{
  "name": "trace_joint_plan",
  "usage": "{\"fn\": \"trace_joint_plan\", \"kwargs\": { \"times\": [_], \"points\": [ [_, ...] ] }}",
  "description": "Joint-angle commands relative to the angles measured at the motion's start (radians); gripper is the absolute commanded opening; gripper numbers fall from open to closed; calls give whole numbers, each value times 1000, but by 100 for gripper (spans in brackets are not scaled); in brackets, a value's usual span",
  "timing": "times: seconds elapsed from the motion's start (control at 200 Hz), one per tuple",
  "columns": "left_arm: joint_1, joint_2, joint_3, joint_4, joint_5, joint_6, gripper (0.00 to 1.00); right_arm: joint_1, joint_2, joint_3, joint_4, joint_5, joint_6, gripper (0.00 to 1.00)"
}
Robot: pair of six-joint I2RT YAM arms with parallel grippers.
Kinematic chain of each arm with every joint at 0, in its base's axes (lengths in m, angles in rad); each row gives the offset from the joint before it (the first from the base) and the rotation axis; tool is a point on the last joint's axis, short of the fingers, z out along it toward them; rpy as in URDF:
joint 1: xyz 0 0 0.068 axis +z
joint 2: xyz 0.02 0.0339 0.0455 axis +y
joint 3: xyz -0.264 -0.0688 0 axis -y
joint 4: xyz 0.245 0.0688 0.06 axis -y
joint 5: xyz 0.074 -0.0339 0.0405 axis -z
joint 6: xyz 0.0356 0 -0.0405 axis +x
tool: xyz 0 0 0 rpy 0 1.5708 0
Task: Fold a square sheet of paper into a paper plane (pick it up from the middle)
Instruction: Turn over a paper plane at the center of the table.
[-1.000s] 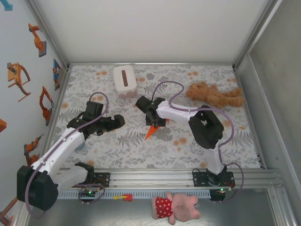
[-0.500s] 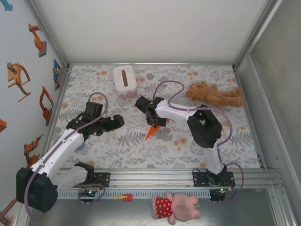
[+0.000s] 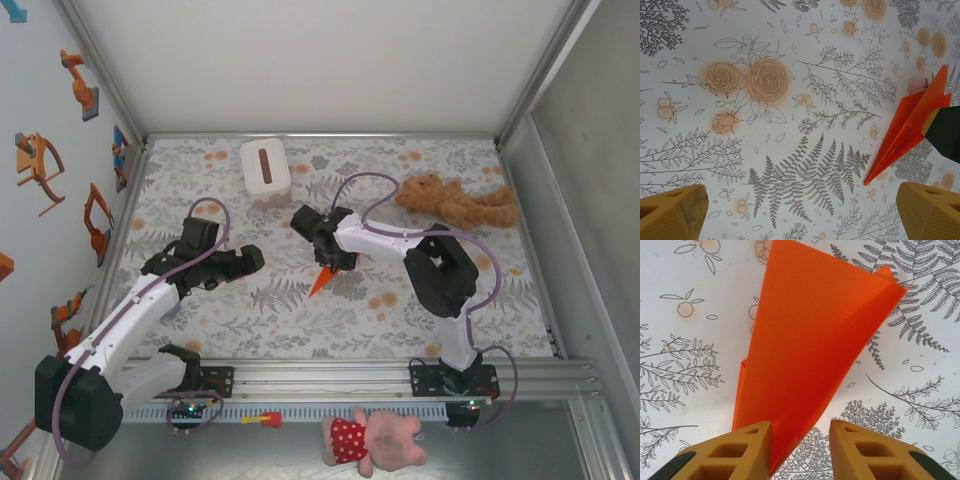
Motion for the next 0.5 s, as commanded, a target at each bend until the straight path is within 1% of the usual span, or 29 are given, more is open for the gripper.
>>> {"fn": "trace_joint_plan", "kwargs": {
  "times": [0.0,0.25,0.496],
  "points": [
    [2,-12,-10,-16,1,16,96,2,-34,-23,-37,36,49,32],
    [2,-9,-9,-16,0,16,96,2,-54,-57,-32,39,80,29],
    [3,-10,-9,-19,-4,16,96,2,-66,-62,-34,56,88,16]
  ]
}}
